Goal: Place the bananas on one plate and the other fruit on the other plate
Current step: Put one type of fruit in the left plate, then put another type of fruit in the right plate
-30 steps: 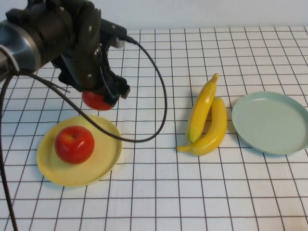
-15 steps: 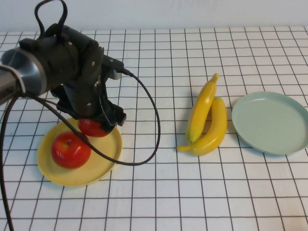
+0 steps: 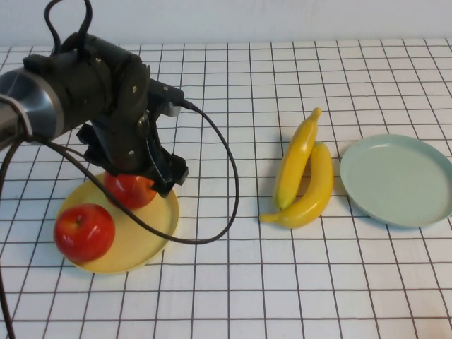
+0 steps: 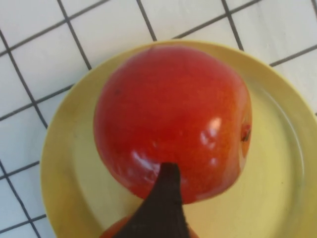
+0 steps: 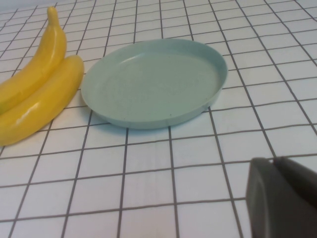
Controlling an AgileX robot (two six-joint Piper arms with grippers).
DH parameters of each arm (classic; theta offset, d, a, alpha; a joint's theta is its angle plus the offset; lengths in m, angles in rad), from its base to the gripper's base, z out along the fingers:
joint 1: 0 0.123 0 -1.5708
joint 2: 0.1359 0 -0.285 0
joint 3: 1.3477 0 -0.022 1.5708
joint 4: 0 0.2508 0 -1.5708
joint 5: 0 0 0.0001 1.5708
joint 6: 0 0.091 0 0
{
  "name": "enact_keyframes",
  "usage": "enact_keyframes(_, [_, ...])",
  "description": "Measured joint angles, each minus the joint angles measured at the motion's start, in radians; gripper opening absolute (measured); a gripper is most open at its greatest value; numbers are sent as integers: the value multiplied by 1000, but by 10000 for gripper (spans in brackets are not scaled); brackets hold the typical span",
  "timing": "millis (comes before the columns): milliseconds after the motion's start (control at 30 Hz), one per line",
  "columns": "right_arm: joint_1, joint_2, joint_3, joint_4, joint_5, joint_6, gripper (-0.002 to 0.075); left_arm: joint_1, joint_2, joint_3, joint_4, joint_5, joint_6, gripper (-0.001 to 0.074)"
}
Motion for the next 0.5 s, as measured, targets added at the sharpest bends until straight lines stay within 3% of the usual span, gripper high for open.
enact_keyframes(133, [0,0,0,0,0,0,-16,0,-66,2,13,-10,0,665])
enact_keyframes(200, [0,0,0,0,0,0,-16,0,-120,2,22,-29,0,614])
enact_keyframes(267, [0,0,0,0,0,0,-16,0,-171,2,22,-46,6,479])
enact_keyframes(400, [0,0,0,0,0,0,-16,0,-268,18,-28,-74,46,126])
enact_keyframes(500, [0,0,0,0,0,0,-16,0,-357,101,-55,-135,68,39])
